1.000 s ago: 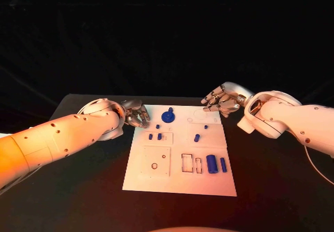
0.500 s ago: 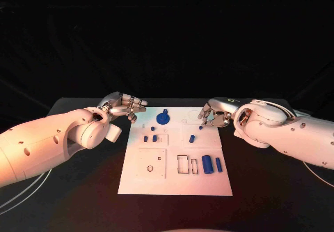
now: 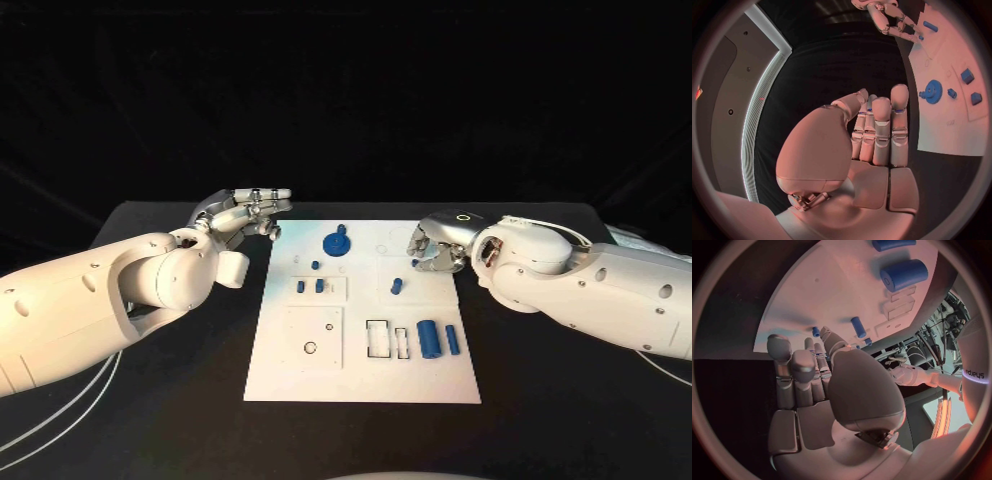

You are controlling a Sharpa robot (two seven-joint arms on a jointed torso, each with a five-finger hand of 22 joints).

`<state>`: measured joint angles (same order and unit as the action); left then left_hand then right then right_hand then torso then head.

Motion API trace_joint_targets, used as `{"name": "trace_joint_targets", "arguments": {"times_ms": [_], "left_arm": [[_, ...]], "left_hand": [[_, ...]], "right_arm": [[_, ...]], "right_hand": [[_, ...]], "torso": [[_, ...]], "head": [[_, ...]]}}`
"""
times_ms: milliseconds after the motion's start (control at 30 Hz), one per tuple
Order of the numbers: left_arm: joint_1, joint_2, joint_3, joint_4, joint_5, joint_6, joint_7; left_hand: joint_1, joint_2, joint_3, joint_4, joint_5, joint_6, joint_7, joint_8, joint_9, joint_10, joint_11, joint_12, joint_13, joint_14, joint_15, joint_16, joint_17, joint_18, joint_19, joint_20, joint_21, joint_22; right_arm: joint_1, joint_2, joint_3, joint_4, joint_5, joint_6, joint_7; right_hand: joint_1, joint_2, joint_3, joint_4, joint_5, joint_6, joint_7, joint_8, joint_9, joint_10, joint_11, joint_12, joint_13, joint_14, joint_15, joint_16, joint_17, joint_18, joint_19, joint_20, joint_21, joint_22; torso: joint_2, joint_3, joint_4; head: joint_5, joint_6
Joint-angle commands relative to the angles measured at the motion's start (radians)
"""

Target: Assemble the parts on the task board

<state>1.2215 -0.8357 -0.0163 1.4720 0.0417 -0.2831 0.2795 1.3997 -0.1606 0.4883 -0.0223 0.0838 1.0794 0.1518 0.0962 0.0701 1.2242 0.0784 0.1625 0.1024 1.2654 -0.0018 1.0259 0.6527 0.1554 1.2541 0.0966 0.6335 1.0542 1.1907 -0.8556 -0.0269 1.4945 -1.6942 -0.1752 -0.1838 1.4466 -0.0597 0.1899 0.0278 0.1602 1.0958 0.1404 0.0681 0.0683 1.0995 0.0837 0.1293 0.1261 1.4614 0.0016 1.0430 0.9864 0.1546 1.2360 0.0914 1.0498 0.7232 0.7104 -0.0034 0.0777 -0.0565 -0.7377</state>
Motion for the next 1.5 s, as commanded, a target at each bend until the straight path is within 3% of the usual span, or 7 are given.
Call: {"name": "trace_joint_targets", "arguments": {"times_ms": [33,333,433,567,1067,1500], "left_arm": [[0.000,-0.004,0.000,0.014,0.054,-0.007,0.041],[-0.001,-0.015,-0.001,0.031,0.055,-0.006,0.039],[-0.001,-0.016,-0.002,0.033,0.055,-0.005,0.038],[-0.001,-0.017,-0.002,0.034,0.055,-0.004,0.035],[-0.001,-0.015,-0.003,0.029,0.050,0.002,0.020],[-0.001,-0.019,-0.003,0.025,0.046,0.009,0.000]], "left_hand": [[-0.012,0.000,-0.004,0.000,-0.002,-0.001,0.000,0.004,-0.001,-0.009,-0.001,0.003,0.001,-0.007,-0.002,-0.006,-0.001,0.016,-0.009,0.000,-0.003,-0.001],[-0.013,0.000,-0.006,0.000,-0.001,-0.002,0.000,0.004,-0.002,-0.011,0.000,0.005,0.001,-0.009,-0.002,-0.008,-0.004,0.017,-0.010,0.000,-0.007,-0.004],[-0.015,0.002,-0.009,0.000,-0.001,-0.003,0.001,0.004,-0.002,-0.014,0.000,0.007,0.002,-0.011,-0.002,-0.010,-0.010,0.018,-0.012,0.001,-0.014,-0.008],[-0.015,0.003,-0.010,0.000,-0.001,-0.003,0.001,0.004,-0.002,-0.016,0.000,0.008,0.002,-0.012,-0.001,-0.011,-0.011,0.018,-0.012,0.001,-0.016,-0.009],[-0.010,0.008,-0.012,-0.004,0.000,-0.003,0.001,0.005,-0.001,-0.023,0.001,0.014,0.004,-0.024,-0.001,-0.024,-0.035,0.021,-0.020,0.001,-0.042,-0.025],[-0.007,0.010,-0.014,-0.009,0.000,-0.008,0.004,0.003,-0.002,-0.032,0.003,0.018,0.005,-0.034,0.000,-0.036,-0.055,0.025,-0.029,0.001,-0.068,-0.040]], "right_arm": [[-0.004,0.007,0.000,-0.006,-0.067,0.034,-0.034],[-0.010,0.024,0.000,-0.024,-0.081,0.043,-0.043],[-0.012,0.029,0.000,-0.029,-0.071,0.052,-0.033],[-0.015,0.034,0.000,-0.034,-0.059,0.065,-0.018],[-0.021,0.048,0.000,-0.040,-0.044,0.097,-0.008],[-0.022,0.049,0.000,-0.029,-0.053,0.071,-0.016]], "right_hand": [[0.006,-0.002,0.013,-0.002,-0.009,-0.001,-0.002,-0.003,0.000,-0.004,0.000,-0.006,-0.008,0.009,-0.001,0.011,0.008,-0.006,0.009,0.001,0.006,0.006],[0.007,0.006,0.055,-0.008,-0.038,0.008,-0.003,-0.002,0.001,0.007,-0.003,-0.010,-0.039,0.014,-0.002,0.015,0.011,-0.006,0.014,0.000,0.012,0.011],[0.018,0.026,0.098,-0.016,-0.095,0.016,-0.006,-0.001,0.002,0.016,-0.003,-0.011,-0.053,0.016,-0.005,0.017,0.013,-0.007,0.015,-0.001,0.014,0.014],[0.020,0.035,0.137,-0.025,-0.110,0.033,-0.009,0.004,0.005,0.033,-0.010,-0.010,-0.061,0.021,-0.007,0.031,0.027,-0.009,0.021,-0.004,0.025,0.029],[-0.011,0.022,0.176,-0.031,-0.111,0.054,-0.016,0.006,0.007,0.058,-0.016,-0.013,-0.063,0.039,-0.012,0.086,0.080,-0.021,0.056,-0.009,0.077,0.102],[-0.026,-0.006,0.198,-0.044,-0.109,0.038,-0.008,-0.005,0.003,0.047,-0.009,-0.029,-0.064,0.037,-0.008,0.091,0.082,-0.021,0.053,-0.007,0.080,0.101]], "torso": [[0.001,0.0010,0.0014],[0.000,0.0011,-0.0004],[0.000,0.0013,-0.0004],[-0.001,0.0008,-0.0004],[-0.001,-0.0001,0.0006],[-0.001,-0.0006,0.0004]], "head": [[0.000,-0.002],[0.002,-0.005],[0.002,-0.007],[0.002,-0.009],[0.005,-0.014],[0.006,-0.017]]}}
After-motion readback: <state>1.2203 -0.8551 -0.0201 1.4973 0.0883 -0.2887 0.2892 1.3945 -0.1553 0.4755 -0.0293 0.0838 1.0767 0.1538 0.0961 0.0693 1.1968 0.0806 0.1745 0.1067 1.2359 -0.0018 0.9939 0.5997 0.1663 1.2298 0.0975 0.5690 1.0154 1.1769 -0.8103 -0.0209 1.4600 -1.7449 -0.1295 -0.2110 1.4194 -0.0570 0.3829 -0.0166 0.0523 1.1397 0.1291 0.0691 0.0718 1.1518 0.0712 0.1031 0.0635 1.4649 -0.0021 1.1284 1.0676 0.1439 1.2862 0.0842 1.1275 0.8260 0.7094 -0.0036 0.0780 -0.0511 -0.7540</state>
